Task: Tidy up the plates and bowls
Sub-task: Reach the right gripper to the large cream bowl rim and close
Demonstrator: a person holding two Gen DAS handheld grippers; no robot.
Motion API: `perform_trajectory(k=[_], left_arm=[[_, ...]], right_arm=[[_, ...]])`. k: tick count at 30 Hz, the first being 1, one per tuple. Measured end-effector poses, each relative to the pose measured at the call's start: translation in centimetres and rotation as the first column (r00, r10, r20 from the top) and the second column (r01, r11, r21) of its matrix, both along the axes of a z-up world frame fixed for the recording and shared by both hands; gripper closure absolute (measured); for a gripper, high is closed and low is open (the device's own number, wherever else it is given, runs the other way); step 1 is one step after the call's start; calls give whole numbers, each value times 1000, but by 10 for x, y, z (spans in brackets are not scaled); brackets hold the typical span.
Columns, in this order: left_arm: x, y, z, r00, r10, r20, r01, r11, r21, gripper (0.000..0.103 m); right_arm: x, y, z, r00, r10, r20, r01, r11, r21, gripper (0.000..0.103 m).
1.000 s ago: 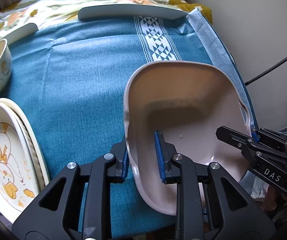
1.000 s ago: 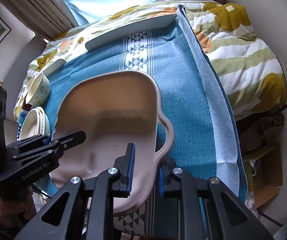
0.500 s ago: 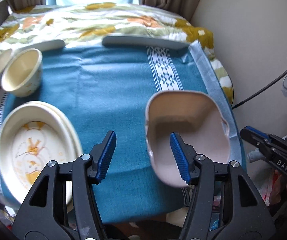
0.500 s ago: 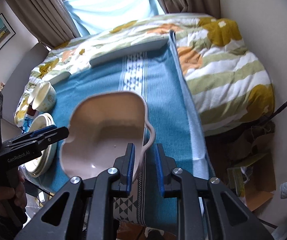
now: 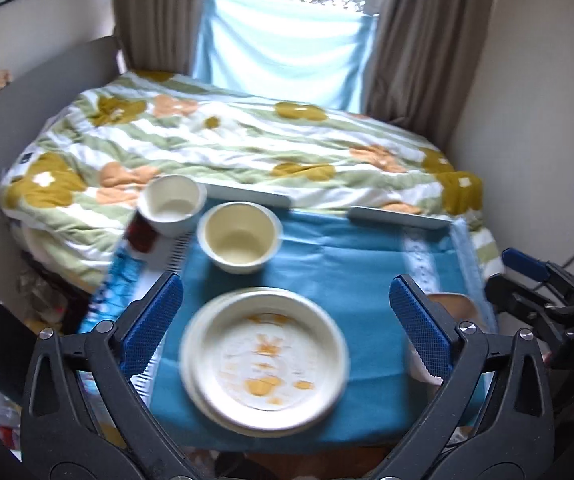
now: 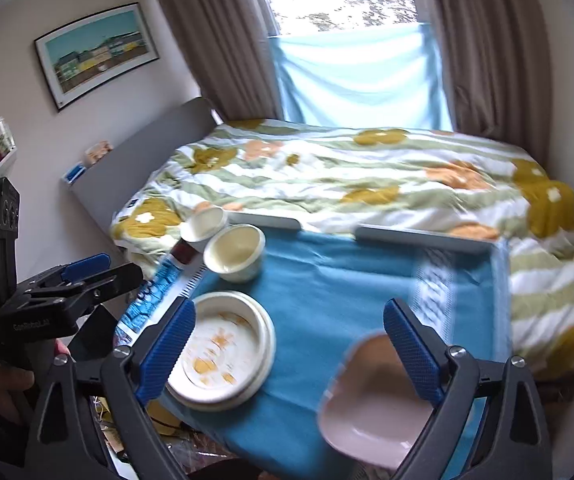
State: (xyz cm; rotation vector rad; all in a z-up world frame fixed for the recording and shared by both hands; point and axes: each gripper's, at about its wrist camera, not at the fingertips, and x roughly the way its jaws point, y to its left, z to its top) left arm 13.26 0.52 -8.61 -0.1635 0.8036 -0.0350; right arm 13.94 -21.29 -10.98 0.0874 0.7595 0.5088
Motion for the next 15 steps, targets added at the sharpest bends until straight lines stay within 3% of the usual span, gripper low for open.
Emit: perform_trajectory(k=[2,4,7,10,13,15], left_arm=[[13,31,-5,1000,28,-13,-28,999,-21,0],[29,61,-12,999,31,-24,-33,998,-62,0],[59,98,-30,997,27,-75,-35,994,-106,0],[92,123,-60,989,-12,-150,-13,986,-167,1],[125,138,-93,969,-57,-240,3,976,-220,3],[142,142,-112,955,-59,-292,-3,978,-211,8]], right_arm=[[14,23,-3,1000,18,19,-18,999,36,0],[30,48,-8,999,35,-2,-35,999,4,0],[61,83,-22,997,0,-82,-7,996,-85,0],[93,100,-45,976,-95,-195,80,993,-85,0],[120,119,-67,956,-112,-271,93,992,-82,0],[135,130,-83,940,-118,-320,91,991,-97,0]])
